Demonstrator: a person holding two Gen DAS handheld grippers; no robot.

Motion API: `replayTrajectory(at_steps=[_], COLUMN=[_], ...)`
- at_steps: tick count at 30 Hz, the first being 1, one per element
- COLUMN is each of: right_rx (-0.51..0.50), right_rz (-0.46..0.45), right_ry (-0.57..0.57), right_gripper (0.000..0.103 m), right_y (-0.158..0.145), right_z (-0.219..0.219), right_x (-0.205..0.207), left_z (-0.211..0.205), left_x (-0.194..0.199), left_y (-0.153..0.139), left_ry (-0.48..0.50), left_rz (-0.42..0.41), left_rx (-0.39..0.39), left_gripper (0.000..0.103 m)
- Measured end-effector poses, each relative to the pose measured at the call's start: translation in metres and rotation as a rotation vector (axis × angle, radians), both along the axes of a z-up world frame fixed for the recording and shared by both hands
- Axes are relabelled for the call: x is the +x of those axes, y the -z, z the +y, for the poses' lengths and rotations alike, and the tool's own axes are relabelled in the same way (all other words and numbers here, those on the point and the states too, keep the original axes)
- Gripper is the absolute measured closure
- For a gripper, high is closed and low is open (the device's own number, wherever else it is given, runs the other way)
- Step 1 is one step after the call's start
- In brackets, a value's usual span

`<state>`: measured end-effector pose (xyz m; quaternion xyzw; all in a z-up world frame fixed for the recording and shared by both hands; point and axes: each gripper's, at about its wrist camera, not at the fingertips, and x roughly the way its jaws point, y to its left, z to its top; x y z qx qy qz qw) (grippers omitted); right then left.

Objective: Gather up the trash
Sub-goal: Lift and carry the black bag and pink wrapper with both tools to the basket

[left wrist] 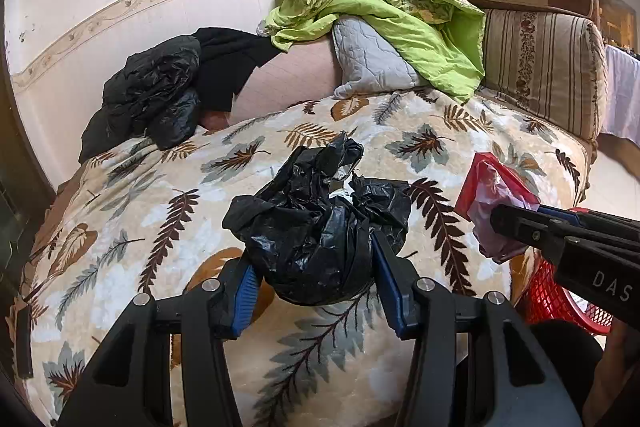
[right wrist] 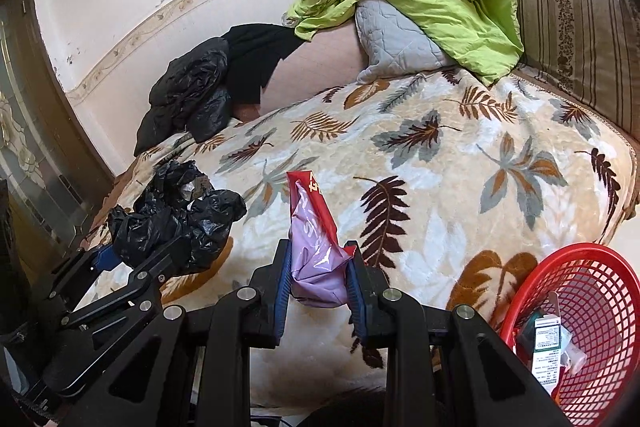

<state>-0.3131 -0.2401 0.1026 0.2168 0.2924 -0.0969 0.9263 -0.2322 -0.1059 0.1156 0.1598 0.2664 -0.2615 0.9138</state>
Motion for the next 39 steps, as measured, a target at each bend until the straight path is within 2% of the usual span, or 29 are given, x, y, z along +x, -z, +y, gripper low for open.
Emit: replayTrajectory(at_steps=[20,30,39], right_rx=[0.010,0.022,0.035], right_rz=[-0.021,-0.034,-0.024], right_ry=[0.025,0.080,0.160], right_gripper=[0.075,0.075,0.075], right_y=[-0.008,-0.021,-0.020], right_z=[-0.009,-0.026,-0.050], right_x=[-0.009,-0.035,-0.068], left_z=[-0.012,-0.031,-0.053], left_x=[-0.003,-0.015,-0.032], left_y=[0.002,-0.008,-0.013], left_ry=[0.042,0.103,0.167], left_rz=[0.011,0.009,-0.002], left_rx=[0.001,-0.002,0.007], left_gripper=[0.052,0.052,0.052])
